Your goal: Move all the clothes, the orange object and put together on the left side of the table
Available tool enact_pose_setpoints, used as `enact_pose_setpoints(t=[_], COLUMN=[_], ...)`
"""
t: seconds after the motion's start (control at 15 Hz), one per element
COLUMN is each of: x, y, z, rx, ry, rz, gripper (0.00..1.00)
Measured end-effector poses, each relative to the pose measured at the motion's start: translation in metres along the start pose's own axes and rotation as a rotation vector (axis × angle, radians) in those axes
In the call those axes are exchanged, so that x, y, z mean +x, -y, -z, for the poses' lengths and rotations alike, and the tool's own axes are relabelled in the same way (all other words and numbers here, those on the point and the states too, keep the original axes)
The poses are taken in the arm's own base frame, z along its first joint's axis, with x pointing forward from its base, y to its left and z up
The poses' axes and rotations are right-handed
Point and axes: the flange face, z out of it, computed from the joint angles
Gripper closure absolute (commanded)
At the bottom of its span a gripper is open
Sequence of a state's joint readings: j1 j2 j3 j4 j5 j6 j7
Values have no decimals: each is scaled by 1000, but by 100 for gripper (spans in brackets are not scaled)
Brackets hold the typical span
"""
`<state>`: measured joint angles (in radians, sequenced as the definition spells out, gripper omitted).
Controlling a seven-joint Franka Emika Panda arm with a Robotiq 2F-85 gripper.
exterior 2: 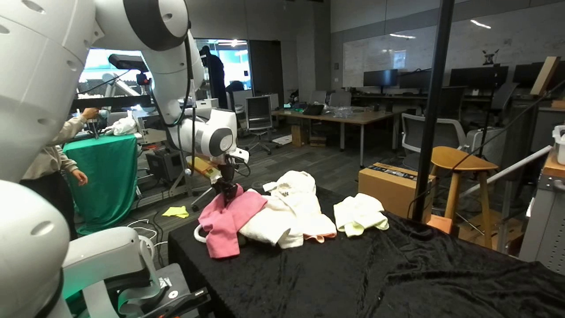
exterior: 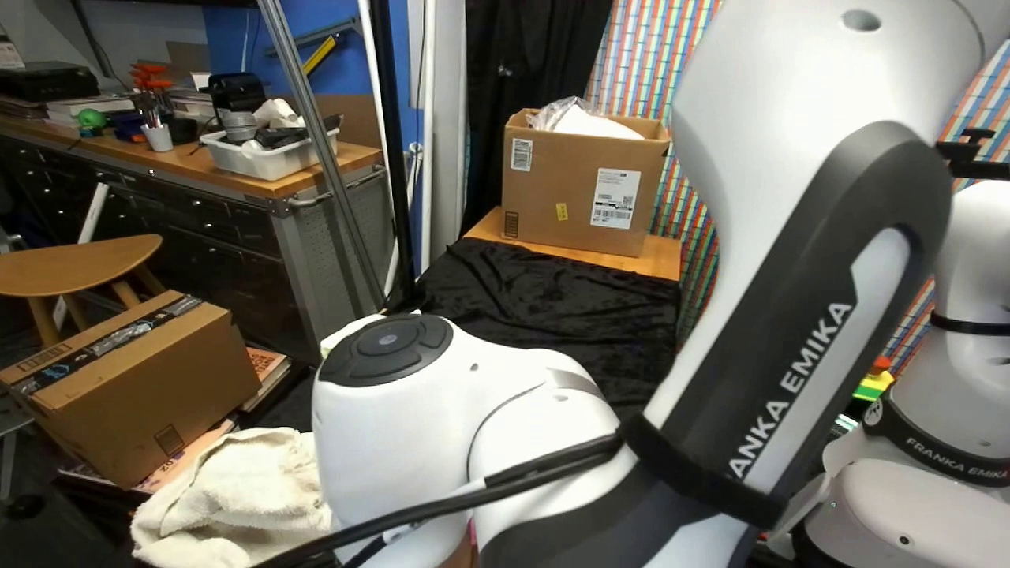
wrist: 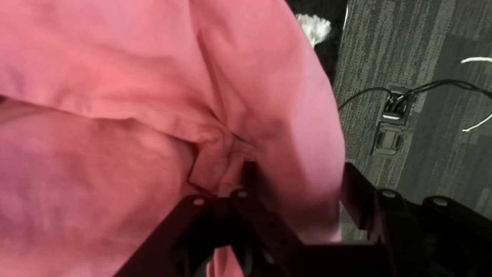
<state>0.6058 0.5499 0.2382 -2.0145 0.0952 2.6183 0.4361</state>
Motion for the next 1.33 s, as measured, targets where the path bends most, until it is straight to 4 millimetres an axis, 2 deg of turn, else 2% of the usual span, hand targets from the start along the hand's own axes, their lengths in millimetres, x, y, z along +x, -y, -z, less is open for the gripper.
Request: enact_pose_setpoints(t=[0.13,0.27,0.47,0.73,1.13,1.33], x=[6,10,15,25,46,62], y=[-5,-9,-13,-20,-30,-49], z=[4,7,21,51,108,134], rx=[-6,-11,-22,-34,-36,-37], ry=[-14,-16,-6,7,0,-1], rz=[-4,-5,-4,-11,-26,-28], gripper=[1,0,0,0,0,0])
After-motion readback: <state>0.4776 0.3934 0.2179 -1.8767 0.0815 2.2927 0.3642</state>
